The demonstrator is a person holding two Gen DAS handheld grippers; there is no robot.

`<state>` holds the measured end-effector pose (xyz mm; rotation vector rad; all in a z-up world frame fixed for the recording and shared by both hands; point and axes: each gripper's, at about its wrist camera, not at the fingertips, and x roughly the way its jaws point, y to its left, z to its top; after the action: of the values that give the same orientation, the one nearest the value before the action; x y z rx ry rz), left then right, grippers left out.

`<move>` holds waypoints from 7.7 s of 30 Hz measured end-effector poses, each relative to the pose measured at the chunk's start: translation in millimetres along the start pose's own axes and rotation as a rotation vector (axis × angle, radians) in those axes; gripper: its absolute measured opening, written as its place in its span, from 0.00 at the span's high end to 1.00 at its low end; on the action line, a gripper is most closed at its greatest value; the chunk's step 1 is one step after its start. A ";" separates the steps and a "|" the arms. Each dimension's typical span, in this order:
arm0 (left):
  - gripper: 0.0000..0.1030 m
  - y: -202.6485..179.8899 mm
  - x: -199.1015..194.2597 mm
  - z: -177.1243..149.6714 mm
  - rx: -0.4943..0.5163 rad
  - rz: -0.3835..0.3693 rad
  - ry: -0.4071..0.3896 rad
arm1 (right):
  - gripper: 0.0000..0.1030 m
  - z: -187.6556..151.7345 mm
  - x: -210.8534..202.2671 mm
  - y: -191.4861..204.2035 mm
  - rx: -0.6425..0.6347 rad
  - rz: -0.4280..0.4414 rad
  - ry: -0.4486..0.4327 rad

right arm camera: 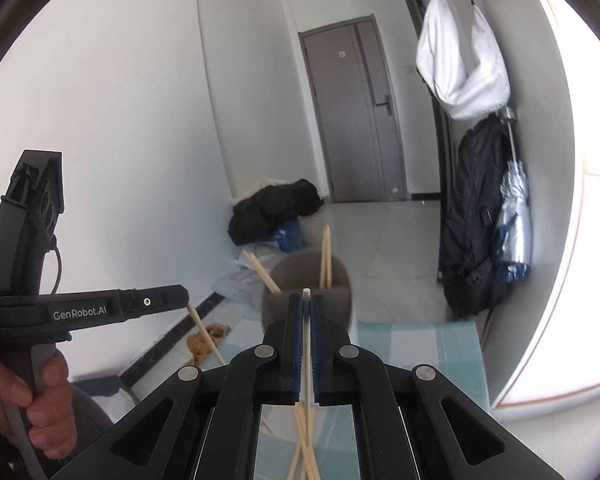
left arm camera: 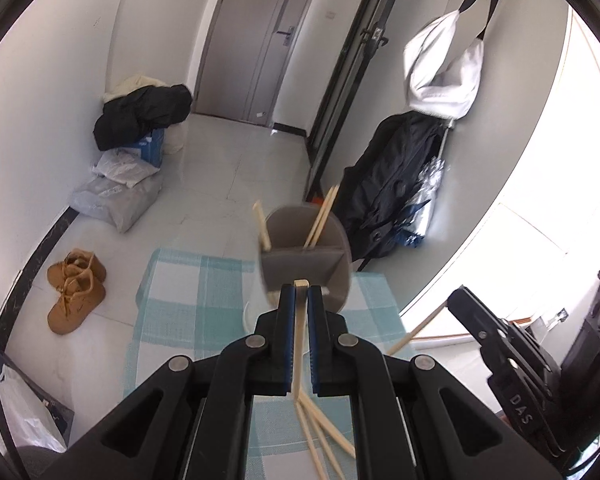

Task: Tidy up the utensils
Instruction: 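Carry the chopsticks in both grippers over the holder and lower them in, then open both grippers to release the chopsticks into the holder, then lower the right gripper to the chopsticks beside the holder and grasp them, then lift the chopsticks with the right gripper while the left gripper reaches toward the remaining chopsticks, then grasp chopsticks with the left gripper while the right gripper carries its chopsticks up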

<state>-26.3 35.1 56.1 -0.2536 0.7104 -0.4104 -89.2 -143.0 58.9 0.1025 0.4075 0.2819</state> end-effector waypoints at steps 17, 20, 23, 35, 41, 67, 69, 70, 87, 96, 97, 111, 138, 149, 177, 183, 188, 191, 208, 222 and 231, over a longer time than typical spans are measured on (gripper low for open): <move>0.98 -20.3 -8.1 117.5 0.010 -0.037 -0.159 | 0.97 124.1 30.0 2.3 -0.073 0.018 -0.111; 0.98 -15.7 7.0 126.5 0.024 -0.018 -0.149 | 0.97 135.9 46.8 -4.4 -0.080 0.007 -0.104; 0.98 -8.9 24.5 129.4 0.028 -0.005 -0.122 | 0.97 139.1 62.9 -11.7 -0.075 0.006 -0.087; 0.98 2.9 69.0 121.6 0.044 -0.034 -0.052 | 0.97 110.3 114.3 -29.7 -0.077 0.038 -0.015; 0.98 0.6 83.4 116.6 0.084 -0.032 0.002 | 0.97 95.4 127.4 -30.9 -0.087 0.062 0.028; 0.47 -4.1 46.4 93.3 0.056 0.132 0.002 | 0.25 68.0 53.2 -50.9 0.014 -0.051 -0.038; 0.43 -6.6 38.8 89.9 0.056 0.138 -0.014 | 0.25 68.2 43.5 -50.4 0.018 -0.046 -0.055; 0.38 -7.4 36.1 88.1 0.054 0.140 -0.021 | 0.25 67.9 39.7 -48.0 0.016 -0.052 -0.058; 0.20 -8.0 0.0 32.3 0.054 0.218 -0.092 | 0.25 37.0 -9.3 -20.7 -0.016 -0.062 -0.057; 0.20 0.7 1.9 1.0 0.056 0.238 -0.080 | 0.25 3.4 -13.0 -15.7 -0.017 -0.053 -0.007; 0.20 2.7 4.3 -1.9 0.053 0.241 -0.072 | 0.25 -0.4 -12.4 -14.7 -0.019 -0.054 0.000; 0.20 41.6 40.5 -41.4 -0.031 0.294 0.004 | 0.30 -44.9 20.1 -13.2 -0.036 -0.022 0.178; 0.20 117.6 72.8 -50.2 -0.247 0.351 0.185 | 0.87 -132.7 142.7 -2.2 -0.087 0.058 0.679; 0.20 121.7 72.9 -51.2 -0.263 0.335 0.208 | 0.96 -138.3 127.1 -8.7 0.037 0.106 0.744; 0.20 132.1 72.4 -53.6 -0.282 0.352 0.233 | 0.89 -128.1 161.2 0.0 -0.171 -0.007 0.798; 0.20 128.1 79.0 -57.4 -0.280 0.312 0.267 | 0.94 -129.5 166.2 1.6 -0.178 0.007 0.791; 0.20 108.1 90.8 -64.7 -0.223 0.258 0.326 | 0.94 -116.5 156.2 -34.8 -0.002 0.028 0.716; 0.20 95.4 98.7 -72.2 -0.216 0.201 0.375 | 0.94 -103.8 146.7 -66.7 0.141 0.044 0.648; 0.20 40.9 133.3 -84.3 -0.046 0.251 0.475 | 0.94 -64.5 90.6 -141.8 0.491 0.049 0.338; 0.37 35.7 155.0 -87.7 -0.045 0.424 0.513 | 0.94 -58.4 69.0 -147.9 0.497 0.055 0.310; 0.95 22.5 159.9 -84.8 -0.107 0.447 0.526 | 0.94 -58.2 63.5 -151.7 0.517 0.062 0.310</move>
<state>32.0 -23.6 -106.4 -0.0785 1.2753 -0.0029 -19.1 -267.1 -41.6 0.5835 0.7807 0.2485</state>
